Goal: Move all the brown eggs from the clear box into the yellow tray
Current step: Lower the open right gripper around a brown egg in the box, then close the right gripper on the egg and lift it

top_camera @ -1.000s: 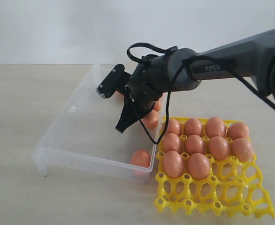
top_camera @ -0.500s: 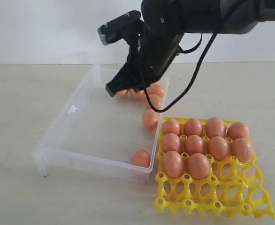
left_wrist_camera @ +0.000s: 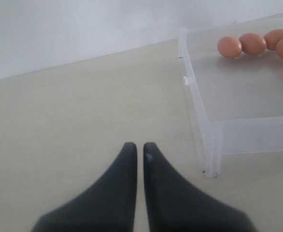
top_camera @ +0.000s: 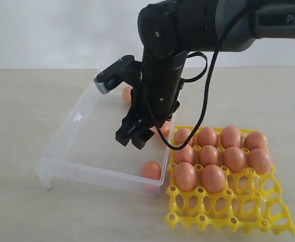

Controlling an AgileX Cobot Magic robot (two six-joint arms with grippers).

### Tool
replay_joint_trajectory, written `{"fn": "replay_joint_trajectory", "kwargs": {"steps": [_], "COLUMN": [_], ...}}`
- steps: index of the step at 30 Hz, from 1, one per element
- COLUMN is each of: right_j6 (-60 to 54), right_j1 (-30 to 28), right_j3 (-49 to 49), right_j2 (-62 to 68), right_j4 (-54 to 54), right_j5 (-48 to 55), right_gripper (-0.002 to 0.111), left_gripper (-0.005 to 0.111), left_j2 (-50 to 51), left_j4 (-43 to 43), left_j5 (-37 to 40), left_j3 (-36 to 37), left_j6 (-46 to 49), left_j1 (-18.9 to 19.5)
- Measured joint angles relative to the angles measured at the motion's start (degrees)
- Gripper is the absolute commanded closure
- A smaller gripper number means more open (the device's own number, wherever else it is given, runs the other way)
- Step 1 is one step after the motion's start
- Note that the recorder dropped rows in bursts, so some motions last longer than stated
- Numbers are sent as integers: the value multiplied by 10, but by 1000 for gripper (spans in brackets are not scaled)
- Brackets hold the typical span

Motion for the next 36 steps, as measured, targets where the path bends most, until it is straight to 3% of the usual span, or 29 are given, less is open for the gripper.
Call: {"fn": "replay_joint_trajectory", "kwargs": {"steps": [8, 16, 29, 36], "right_j6": [65, 111, 171, 233], "right_j1": [0, 0, 0, 0], "right_j3": [0, 0, 0, -4], "right_j2": [35, 93, 113, 137], "right_j4": [-112, -185, -262, -270], "right_j5": [-113, -101, -168, -148], "right_gripper": [75, 52, 53, 54], "left_gripper": [103, 103, 103, 103], "left_j2": [0, 0, 0, 0], "left_j4": [0, 0, 0, 0], "left_j5": [0, 0, 0, 0], "left_j3": [0, 0, 0, 0], "left_j6": [0, 0, 0, 0], "left_j1": [0, 0, 0, 0]}}
